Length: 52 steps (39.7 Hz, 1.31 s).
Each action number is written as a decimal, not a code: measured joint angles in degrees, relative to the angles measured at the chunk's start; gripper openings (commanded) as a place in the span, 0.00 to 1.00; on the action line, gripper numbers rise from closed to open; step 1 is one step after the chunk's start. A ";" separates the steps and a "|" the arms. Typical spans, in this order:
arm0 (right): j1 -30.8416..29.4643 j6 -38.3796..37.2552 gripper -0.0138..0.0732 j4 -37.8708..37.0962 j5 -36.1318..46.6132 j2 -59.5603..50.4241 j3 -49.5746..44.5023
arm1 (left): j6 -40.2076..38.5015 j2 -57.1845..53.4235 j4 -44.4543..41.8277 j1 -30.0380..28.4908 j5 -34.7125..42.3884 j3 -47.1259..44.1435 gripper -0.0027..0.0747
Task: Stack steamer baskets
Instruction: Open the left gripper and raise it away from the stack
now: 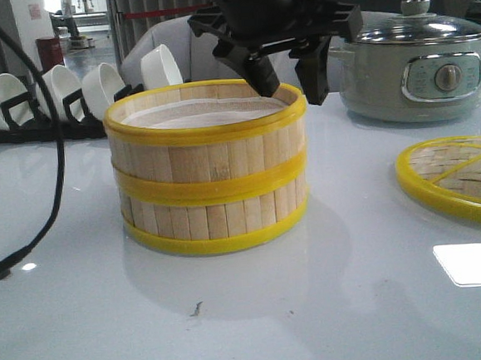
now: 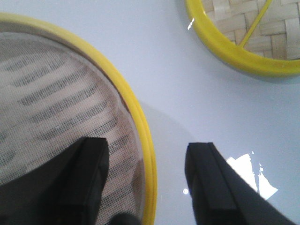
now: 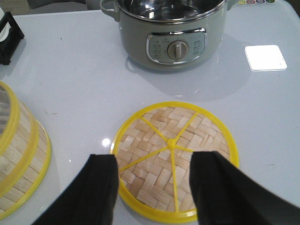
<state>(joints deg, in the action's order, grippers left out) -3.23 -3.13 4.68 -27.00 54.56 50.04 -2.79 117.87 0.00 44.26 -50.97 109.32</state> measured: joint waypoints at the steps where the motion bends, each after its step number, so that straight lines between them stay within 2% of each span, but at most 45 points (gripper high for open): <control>1: 0.00 0.00 0.68 0.00 0.00 0.00 0.00 | 0.00 0.00 0.00 0.00 -0.22 0.42 0.59; 4: 0.00 0.00 0.68 0.00 0.00 0.00 0.00 | 0.00 0.00 0.00 0.00 -0.95 2.10 0.53; 7: 0.00 0.00 0.68 0.00 0.00 0.00 0.00 | 0.00 0.00 -1.08 0.00 -1.82 4.50 0.40; 10: 0.00 0.00 0.68 0.00 0.00 0.00 0.00 | 0.00 0.00 -2.83 0.00 -3.16 7.60 0.14; 13: 0.00 0.00 0.68 0.00 0.00 0.00 0.00 | 0.10 0.00 -5.22 0.00 -3.97 10.71 0.18; 20: 0.00 0.00 0.68 0.00 0.00 0.00 0.00 | 0.22 -2.40 -7.59 -2.16 -4.35 17.06 0.15; 26: 0.00 0.00 0.68 0.00 0.00 0.00 0.00 | 0.22 -8.09 -8.20 -8.12 -4.88 18.59 0.15; 33: 0.00 0.00 0.68 0.00 -0.25 0.34 0.00 | 0.34 -16.60 -8.37 -17.85 -6.82 17.37 0.15; 41: 0.00 0.00 0.67 0.00 -0.75 2.21 0.00 | 0.34 -29.58 -8.03 -25.41 -6.61 6.40 0.15; 52: 0.00 0.00 0.67 0.00 -0.79 3.62 0.00 | -0.23 -50.73 -7.89 -29.04 2.47 -20.43 0.15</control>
<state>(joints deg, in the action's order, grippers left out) -3.23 -3.13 4.68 -27.79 58.19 50.04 -3.02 67.14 -7.89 15.22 -48.50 88.89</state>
